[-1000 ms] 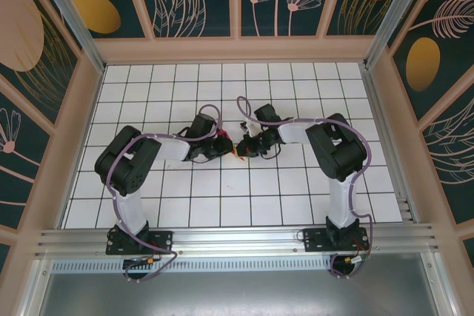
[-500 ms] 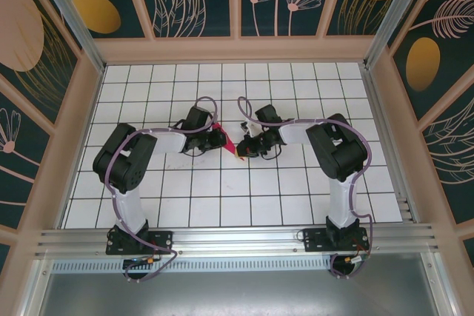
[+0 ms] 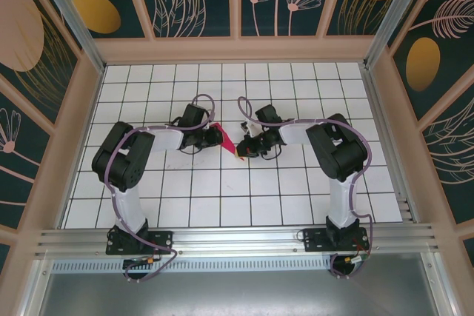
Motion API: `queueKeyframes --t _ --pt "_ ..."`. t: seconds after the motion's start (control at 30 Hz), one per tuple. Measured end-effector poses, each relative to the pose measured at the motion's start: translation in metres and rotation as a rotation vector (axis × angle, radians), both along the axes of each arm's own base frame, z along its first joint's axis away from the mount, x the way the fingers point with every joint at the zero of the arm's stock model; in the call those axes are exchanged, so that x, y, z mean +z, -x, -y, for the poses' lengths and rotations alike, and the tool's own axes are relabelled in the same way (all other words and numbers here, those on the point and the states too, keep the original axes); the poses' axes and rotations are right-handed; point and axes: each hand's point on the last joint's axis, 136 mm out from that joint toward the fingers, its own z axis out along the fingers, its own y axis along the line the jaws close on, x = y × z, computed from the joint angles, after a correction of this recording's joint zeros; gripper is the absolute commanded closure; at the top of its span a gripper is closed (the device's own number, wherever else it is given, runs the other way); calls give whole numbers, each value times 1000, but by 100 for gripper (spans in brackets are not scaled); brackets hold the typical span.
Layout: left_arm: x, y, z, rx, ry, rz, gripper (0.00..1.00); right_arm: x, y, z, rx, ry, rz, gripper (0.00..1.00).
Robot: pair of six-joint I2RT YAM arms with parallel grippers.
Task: Fold a paper plane with a square sheet of paper (pick it up from the middle)
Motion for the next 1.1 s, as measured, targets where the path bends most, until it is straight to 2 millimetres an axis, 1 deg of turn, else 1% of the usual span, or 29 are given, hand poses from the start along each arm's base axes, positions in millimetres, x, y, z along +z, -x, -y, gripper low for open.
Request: queueKeyframes --t 0.23,0.77,0.87,1.1 --pt "0 -8 -5 3 -24 13 85 0 0 0 0 0 0 100" --pt "-1 -11 -9 -34 -57 40 84 -1 -1 2 -5 0 0 100" --pt "-1 -14 -14 -28 -61 46 84 0 -2 2 -6 -9 -3 100" --pt "-1 -26 -32 18 -72 52 84 0 -1 2 -4 -15 -1 100"
